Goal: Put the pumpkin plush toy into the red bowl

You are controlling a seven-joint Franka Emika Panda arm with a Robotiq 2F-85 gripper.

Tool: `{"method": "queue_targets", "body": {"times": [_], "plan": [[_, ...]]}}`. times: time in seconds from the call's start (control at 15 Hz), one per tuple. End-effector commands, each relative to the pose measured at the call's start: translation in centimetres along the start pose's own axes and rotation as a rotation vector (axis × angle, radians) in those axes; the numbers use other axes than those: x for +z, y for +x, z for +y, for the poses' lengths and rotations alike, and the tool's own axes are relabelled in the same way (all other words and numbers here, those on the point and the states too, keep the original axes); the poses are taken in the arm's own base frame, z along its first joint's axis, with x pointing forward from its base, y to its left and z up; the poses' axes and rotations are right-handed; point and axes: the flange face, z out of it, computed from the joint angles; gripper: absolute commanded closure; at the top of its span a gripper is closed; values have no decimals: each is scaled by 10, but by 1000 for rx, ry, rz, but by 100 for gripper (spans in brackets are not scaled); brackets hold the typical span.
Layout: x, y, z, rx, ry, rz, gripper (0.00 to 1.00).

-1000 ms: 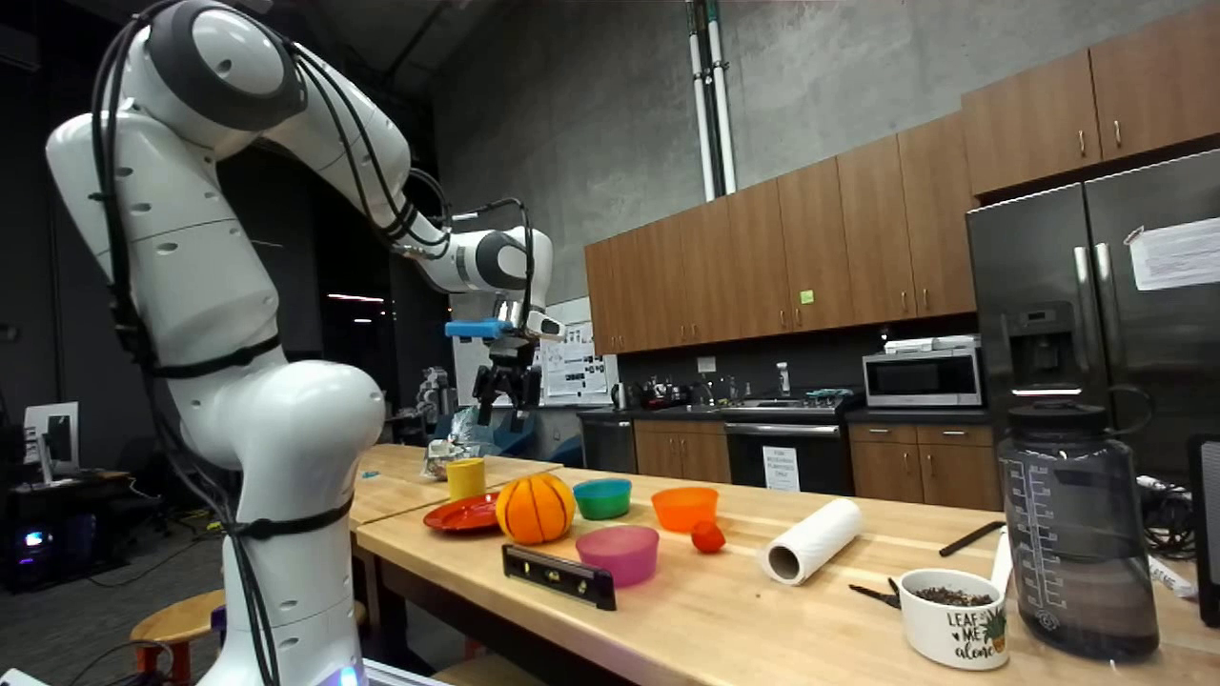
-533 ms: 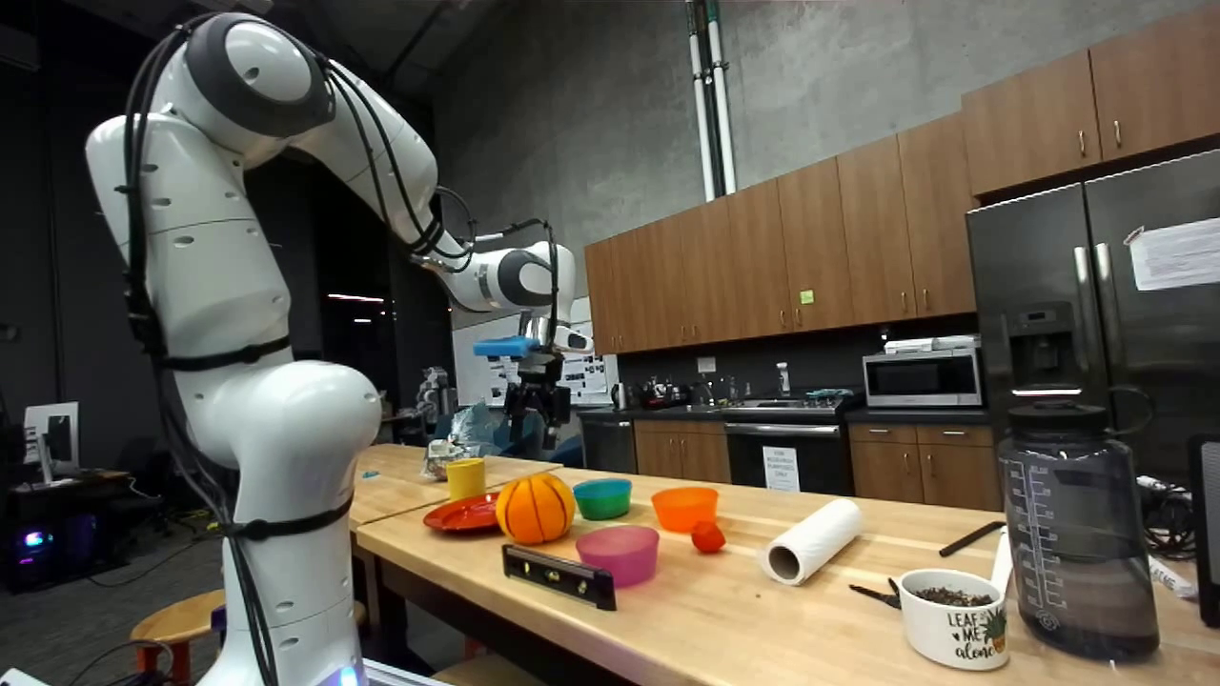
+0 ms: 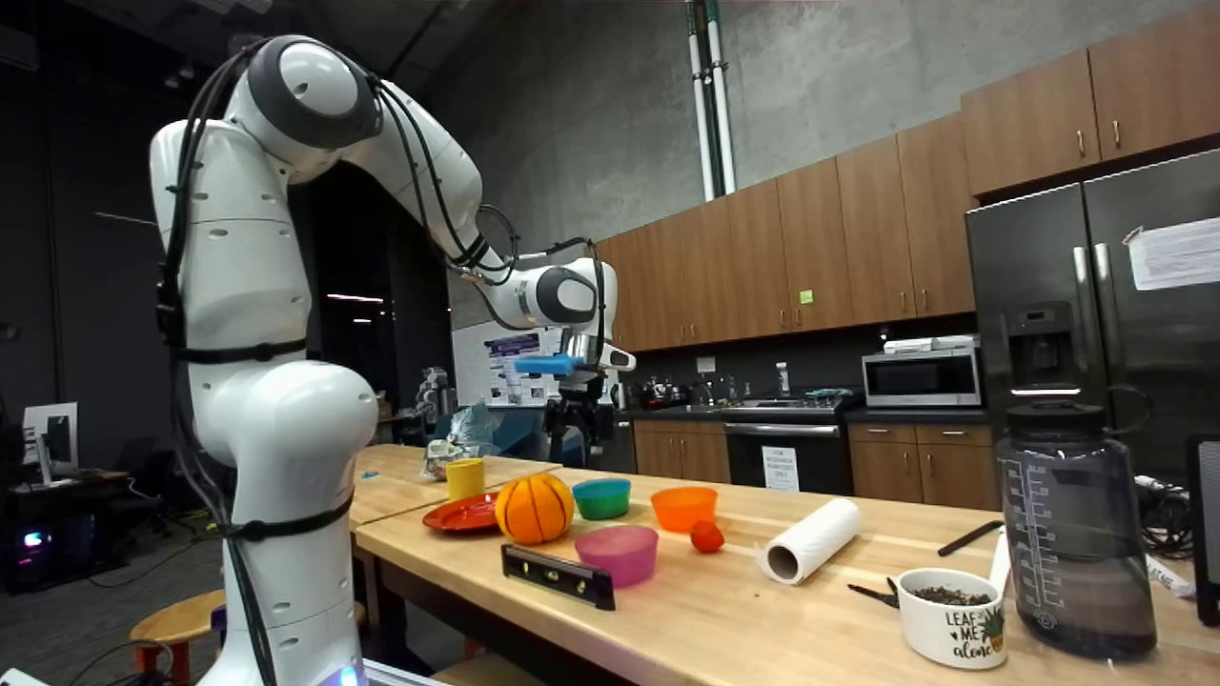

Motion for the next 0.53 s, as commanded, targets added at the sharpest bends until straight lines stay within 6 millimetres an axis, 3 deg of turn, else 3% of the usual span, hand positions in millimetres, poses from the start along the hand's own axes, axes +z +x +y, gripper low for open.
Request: {"method": "queue_targets", "body": {"times": [0.0,0.47], "plan": [[2,1,-10,-33,85,-16,0],[27,-13,-34,-68,131,-10,1]]}}
